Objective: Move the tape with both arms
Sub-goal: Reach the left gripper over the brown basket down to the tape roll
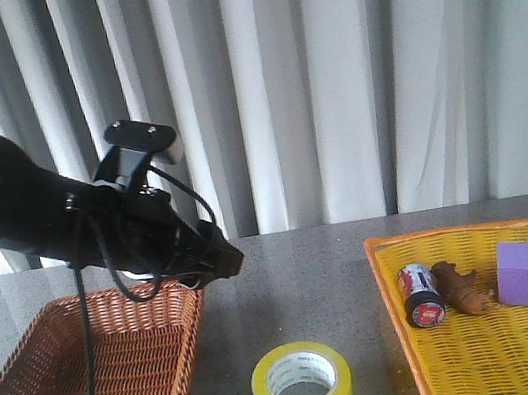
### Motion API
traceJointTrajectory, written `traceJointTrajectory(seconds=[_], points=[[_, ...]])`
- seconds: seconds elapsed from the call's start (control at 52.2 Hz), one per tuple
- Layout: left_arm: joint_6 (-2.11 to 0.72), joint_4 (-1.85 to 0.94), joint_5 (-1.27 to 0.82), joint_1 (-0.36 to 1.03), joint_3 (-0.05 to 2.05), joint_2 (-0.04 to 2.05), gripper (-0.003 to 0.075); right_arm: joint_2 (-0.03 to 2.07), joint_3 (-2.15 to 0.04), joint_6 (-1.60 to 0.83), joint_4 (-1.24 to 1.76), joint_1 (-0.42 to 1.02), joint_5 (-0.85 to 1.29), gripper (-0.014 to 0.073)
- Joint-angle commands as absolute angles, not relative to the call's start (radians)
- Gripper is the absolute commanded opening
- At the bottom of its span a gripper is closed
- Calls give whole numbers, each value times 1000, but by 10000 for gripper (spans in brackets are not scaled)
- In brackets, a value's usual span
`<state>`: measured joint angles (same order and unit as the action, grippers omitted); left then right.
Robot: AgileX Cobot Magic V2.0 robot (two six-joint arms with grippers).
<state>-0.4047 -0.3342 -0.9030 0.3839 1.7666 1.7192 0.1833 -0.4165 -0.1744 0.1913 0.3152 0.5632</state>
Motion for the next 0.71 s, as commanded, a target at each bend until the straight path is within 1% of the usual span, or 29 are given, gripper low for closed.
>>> traceJointTrajectory(seconds=[0.0,0.249,0.556,0.69], points=[[-423,-342,-866,413,1848,1749,470,202,-442,-178,190,310,496,-5],[-430,-272,-910,448,1906,1900,470,202,-442,-178,191,310,517,-5],[-432,-272,-906,451,1925,1998,470,202,-442,-178,194,310,528,-5],[-436,-272,-875,451,1927,2020,470,202,-442,-177,194,310,530,-5]])
